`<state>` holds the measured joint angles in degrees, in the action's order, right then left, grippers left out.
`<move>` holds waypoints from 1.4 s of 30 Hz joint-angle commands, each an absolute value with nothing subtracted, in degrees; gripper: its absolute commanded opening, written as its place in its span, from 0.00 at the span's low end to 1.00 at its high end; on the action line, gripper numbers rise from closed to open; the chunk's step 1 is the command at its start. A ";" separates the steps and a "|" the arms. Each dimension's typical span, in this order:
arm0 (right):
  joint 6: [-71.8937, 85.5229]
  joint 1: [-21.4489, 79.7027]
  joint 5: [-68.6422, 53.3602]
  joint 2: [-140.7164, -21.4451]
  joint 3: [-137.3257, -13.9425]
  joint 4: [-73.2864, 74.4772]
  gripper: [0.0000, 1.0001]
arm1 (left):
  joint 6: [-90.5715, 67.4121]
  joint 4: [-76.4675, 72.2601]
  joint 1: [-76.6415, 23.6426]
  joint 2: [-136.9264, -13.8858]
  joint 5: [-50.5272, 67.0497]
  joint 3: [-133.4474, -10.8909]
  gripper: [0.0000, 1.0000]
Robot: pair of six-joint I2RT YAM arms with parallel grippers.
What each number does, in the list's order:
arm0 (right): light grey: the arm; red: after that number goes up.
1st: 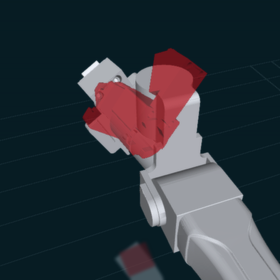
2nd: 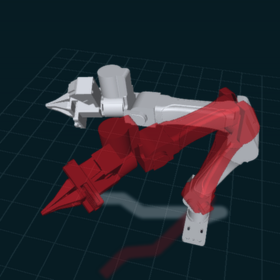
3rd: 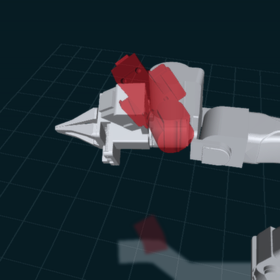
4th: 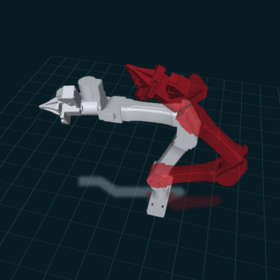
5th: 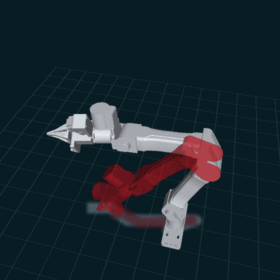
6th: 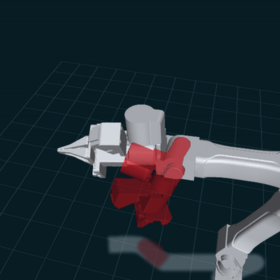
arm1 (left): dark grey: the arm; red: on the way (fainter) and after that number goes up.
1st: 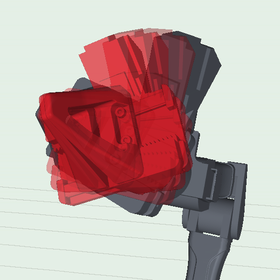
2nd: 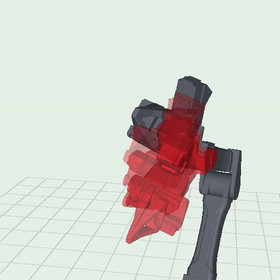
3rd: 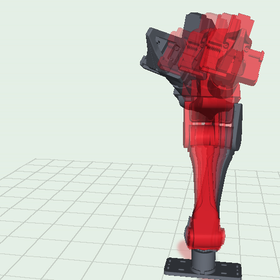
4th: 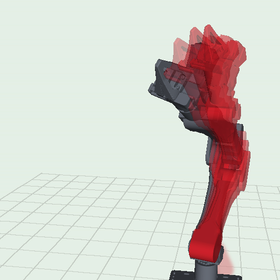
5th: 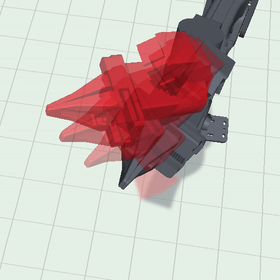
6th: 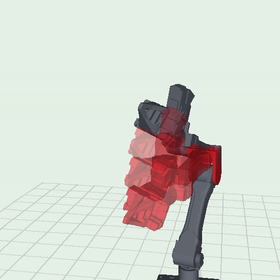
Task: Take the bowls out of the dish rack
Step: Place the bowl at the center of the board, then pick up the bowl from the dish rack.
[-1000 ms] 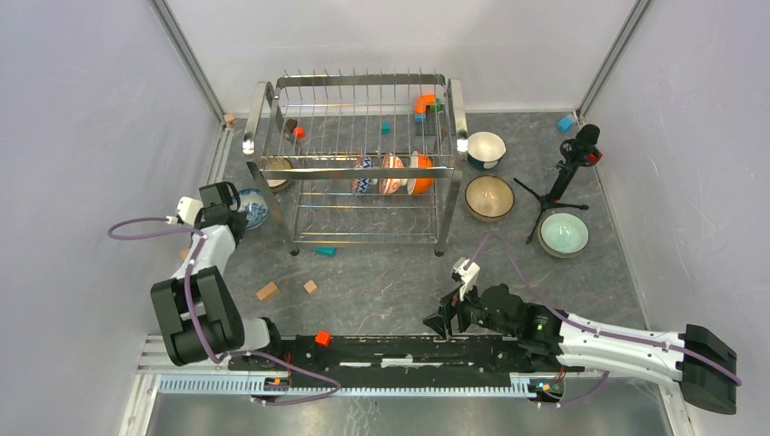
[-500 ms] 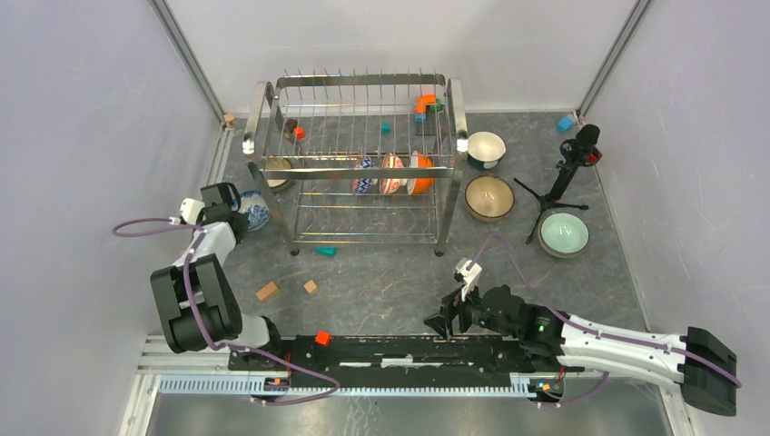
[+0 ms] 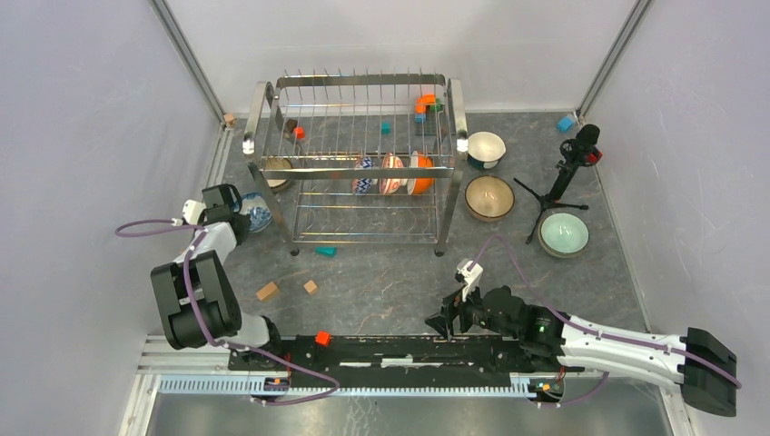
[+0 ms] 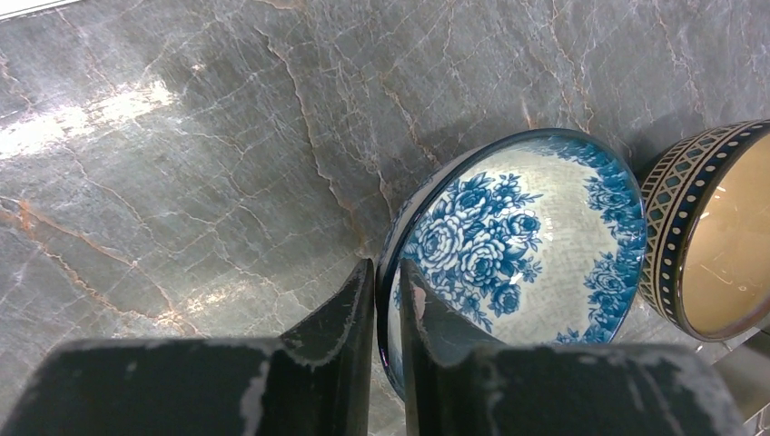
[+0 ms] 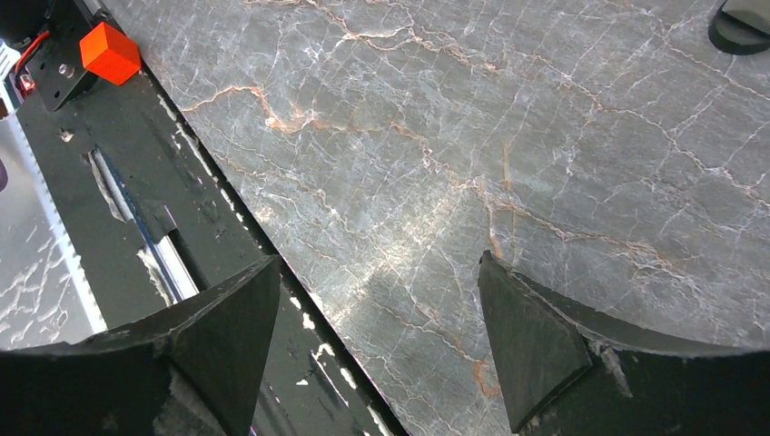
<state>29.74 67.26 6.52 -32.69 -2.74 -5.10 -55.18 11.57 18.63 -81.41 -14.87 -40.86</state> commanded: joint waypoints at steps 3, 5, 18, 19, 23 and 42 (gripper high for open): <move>29.17 67.50 8.36 -31.58 -2.94 -3.91 0.85 | -55.72 9.51 18.95 -80.51 -14.02 -40.28 0.26; 29.00 67.46 8.60 -30.90 -3.32 -3.15 0.85 | -54.96 10.27 18.93 -79.42 -13.48 -40.86 0.29; 28.69 67.49 9.41 -28.24 -4.35 -0.12 0.85 | -52.64 15.35 18.95 -69.08 -13.24 -41.78 0.57; 28.70 67.50 9.45 -28.01 -4.44 -0.10 0.85 | -52.71 15.71 18.90 -68.57 -13.03 -41.76 0.58; 28.76 67.46 9.58 -26.67 -4.45 1.39 0.85 | -53.36 18.07 18.84 -64.59 -10.91 -41.51 0.62; 22.01 67.50 9.79 -36.50 -10.04 -1.47 0.86 | -58.67 53.22 -8.06 -24.53 -27.72 -36.80 0.72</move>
